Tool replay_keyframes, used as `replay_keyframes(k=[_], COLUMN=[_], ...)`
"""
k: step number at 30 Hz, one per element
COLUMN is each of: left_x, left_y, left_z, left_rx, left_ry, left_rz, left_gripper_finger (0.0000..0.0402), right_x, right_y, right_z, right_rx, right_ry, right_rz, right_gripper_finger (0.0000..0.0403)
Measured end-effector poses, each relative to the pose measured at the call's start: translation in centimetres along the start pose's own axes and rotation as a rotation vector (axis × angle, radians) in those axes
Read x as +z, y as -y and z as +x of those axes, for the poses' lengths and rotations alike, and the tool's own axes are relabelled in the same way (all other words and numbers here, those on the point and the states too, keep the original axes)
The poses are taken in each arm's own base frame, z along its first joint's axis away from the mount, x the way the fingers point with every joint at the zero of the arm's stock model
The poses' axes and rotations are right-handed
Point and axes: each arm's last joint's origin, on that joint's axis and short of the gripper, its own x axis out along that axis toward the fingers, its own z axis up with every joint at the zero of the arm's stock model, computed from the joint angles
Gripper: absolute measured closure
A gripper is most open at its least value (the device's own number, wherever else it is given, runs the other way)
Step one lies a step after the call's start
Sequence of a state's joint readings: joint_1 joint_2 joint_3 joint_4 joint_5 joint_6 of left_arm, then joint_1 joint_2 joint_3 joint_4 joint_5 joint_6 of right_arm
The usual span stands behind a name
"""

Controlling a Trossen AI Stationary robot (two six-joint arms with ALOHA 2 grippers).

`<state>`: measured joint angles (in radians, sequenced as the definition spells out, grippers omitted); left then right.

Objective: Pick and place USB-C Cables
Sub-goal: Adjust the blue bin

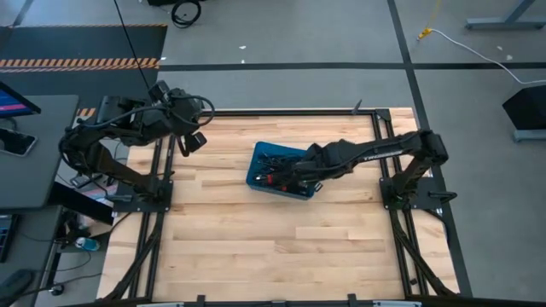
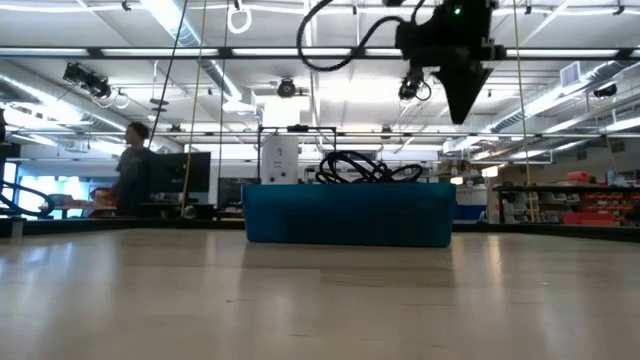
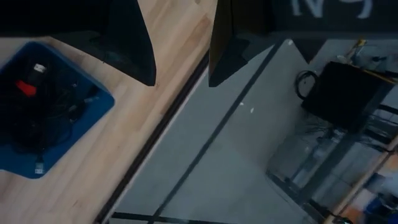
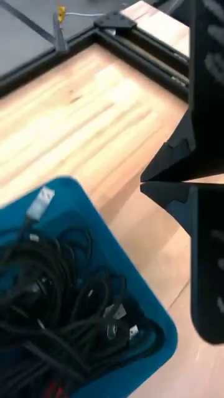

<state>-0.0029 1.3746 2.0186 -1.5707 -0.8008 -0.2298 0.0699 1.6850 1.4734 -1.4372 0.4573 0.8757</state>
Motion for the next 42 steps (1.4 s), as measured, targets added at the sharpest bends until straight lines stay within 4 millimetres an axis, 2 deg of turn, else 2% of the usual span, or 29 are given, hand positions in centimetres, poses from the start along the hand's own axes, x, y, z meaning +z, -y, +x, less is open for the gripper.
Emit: replay_keyframes(k=[6, 13, 17, 21, 27, 35, 42], left_x=[-0.7, -2.4, -3.1, -4.3, -5.9, -4.0, -3.7], left_y=[1.6, 5.1, 8.0, 9.4, 9.0, 6.6, 4.4], left_z=[1.4, 5.0, 7.5, 10.0, 14.6, 20.3, 24.7], left_rx=[-0.052, -0.064, -0.187, -0.171, -0.092, -0.327, -0.35], left_ry=[-0.074, -0.178, -0.165, -0.184, -0.22, 0.058, 0.099], left_rz=[0.039, 0.065, 0.062, 0.05, -0.053, -0.211, -0.297], left_gripper_finger=[0.0246, 0.0246, 0.0252, 0.027, 0.0301, 0.0336, 0.0395], right_x=[-0.3, -2.0, -3.1, -3.8, -4.0, -4.0, -3.9], right_y=[4.6, 10.0, 12.1, 13.4, 13.2, 12.7, 12.6], right_z=[-3.0, -6.5, -7.7, -8.4, -8.5, -7.8, -7.9], right_rx=[0.036, 0.156, 0.204, 0.242, 0.292, 0.32, 0.327], right_ry=[0.114, 0.235, 0.286, 0.323, 0.367, 0.383, 0.397], right_rz=[0.104, 0.184, 0.218, 0.235, 0.168, 0.125, 0.077], right_gripper_finger=[0.0399, 0.0401, 0.0401, 0.0402, 0.0402, 0.0402, 0.0402])
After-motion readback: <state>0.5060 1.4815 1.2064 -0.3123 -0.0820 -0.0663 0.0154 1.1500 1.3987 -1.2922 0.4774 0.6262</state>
